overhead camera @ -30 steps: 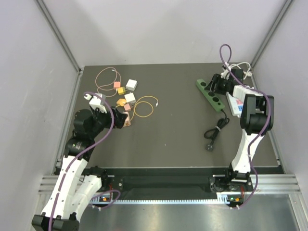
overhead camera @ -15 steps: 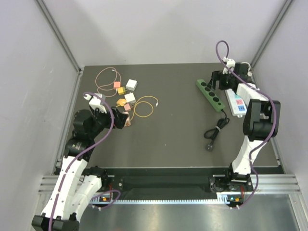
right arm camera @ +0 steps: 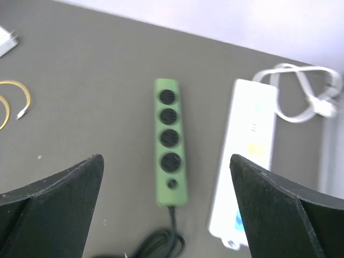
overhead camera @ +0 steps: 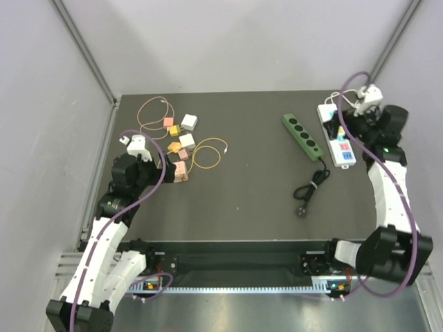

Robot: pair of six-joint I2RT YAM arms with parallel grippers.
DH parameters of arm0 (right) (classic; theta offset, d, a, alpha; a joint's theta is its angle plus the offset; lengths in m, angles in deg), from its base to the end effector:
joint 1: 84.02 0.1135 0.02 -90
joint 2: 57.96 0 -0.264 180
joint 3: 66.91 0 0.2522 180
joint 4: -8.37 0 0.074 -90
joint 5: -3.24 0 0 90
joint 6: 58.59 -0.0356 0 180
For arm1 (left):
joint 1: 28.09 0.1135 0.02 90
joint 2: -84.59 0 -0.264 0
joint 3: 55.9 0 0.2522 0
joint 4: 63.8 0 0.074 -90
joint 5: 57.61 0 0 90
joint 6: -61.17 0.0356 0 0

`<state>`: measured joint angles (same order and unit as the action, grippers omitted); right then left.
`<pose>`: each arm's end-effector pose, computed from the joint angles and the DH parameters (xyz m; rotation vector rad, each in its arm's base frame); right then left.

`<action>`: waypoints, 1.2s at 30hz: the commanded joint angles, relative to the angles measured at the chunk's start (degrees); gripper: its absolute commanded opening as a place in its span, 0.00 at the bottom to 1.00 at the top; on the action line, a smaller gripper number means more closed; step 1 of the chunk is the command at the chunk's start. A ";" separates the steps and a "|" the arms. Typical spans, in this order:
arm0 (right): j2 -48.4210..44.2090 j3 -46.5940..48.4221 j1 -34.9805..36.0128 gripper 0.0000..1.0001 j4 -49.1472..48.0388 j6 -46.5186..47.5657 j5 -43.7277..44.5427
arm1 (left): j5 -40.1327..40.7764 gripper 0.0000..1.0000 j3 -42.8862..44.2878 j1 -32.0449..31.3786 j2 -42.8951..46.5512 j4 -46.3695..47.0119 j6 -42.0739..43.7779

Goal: Pull the plug off the socket

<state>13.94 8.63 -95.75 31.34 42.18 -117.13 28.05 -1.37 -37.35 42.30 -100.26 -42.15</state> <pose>0.2861 -0.0410 0.3458 -0.3374 1.8362 0.2345 0.1684 -0.0302 0.2997 -0.0219 2.0072 -0.3286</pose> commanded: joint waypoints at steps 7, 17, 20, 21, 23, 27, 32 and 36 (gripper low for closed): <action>-16.52 -4.65 -19.28 1.00 10.20 -4.35 -8.75 | 10.23 0.99 3.53 -0.15 4.75 -0.68 6.20; -35.94 -15.71 -21.23 1.00 12.14 4.35 0.75 | 11.28 0.99 -1.84 -0.15 12.66 2.04 7.08; -39.02 -15.90 -21.23 1.00 14.07 3.74 1.54 | 10.58 0.99 -2.63 -0.15 13.54 2.31 6.99; -39.72 -15.81 -21.23 1.00 14.34 2.52 2.06 | 10.58 0.99 -2.80 -0.15 13.63 2.57 7.08; -40.26 -15.81 -21.23 1.00 15.22 1.63 3.29 | 10.66 0.99 -2.98 -0.15 13.80 2.66 7.17; -40.26 -15.11 -21.23 1.00 16.27 -1.35 6.46 | 11.02 0.99 -3.68 -0.15 15.29 2.83 7.52; -39.82 -14.76 -21.23 1.00 16.10 -3.47 9.80 | 11.90 0.99 -4.82 -0.15 17.14 3.19 7.43; -38.76 -14.93 -21.23 1.00 15.49 -4.43 10.68 | 12.34 0.99 -5.00 -0.15 17.59 3.27 7.35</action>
<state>-25.73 -7.50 -116.45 47.71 39.71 -108.72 39.46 -6.00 -37.42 59.48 -100.35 -35.57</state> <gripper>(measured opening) 0.996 0.989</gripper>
